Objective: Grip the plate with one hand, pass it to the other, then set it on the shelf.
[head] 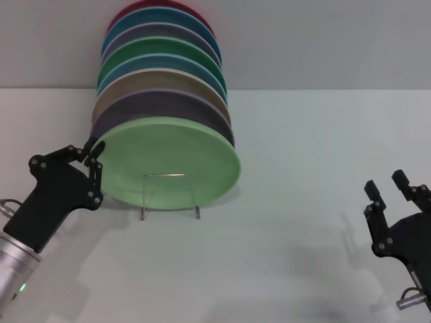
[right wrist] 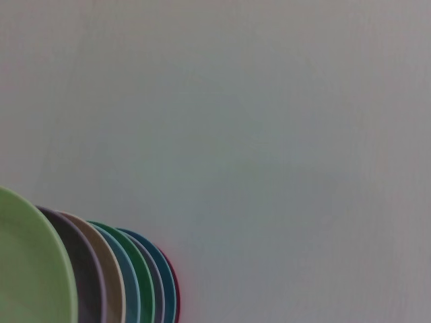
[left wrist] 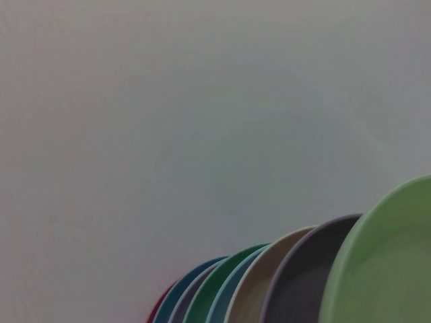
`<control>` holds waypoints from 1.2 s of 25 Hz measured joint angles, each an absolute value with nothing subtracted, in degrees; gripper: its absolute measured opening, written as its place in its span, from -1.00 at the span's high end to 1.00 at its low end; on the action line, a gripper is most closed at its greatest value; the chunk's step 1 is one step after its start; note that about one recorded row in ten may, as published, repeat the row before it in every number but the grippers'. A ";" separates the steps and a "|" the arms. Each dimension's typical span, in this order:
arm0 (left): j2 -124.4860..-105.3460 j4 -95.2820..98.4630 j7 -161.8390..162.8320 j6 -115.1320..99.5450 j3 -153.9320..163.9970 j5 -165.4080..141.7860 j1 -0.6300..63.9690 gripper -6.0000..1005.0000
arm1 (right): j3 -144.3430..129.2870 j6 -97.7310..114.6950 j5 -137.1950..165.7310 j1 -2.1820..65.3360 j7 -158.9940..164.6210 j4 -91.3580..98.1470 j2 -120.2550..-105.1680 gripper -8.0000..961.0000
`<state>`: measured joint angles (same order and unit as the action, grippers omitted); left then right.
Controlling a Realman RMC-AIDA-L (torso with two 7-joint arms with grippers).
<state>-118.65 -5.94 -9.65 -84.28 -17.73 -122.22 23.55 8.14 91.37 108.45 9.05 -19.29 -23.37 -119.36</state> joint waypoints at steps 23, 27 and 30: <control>-118.42 -8.31 -6.80 -96.39 -20.42 -121.72 16.21 0.24 | 10.99 89.95 108.46 10.98 -18.93 -21.41 -119.35 0.23; -118.55 -8.97 2.22 -99.81 -23.10 -121.71 12.61 0.05 | 14.62 90.64 108.46 11.35 -18.87 -21.21 -119.31 0.23; -118.61 -8.97 5.60 -99.78 -23.73 -121.71 12.00 0.06 | 16.18 90.87 108.46 11.57 -18.80 -21.18 -119.30 0.23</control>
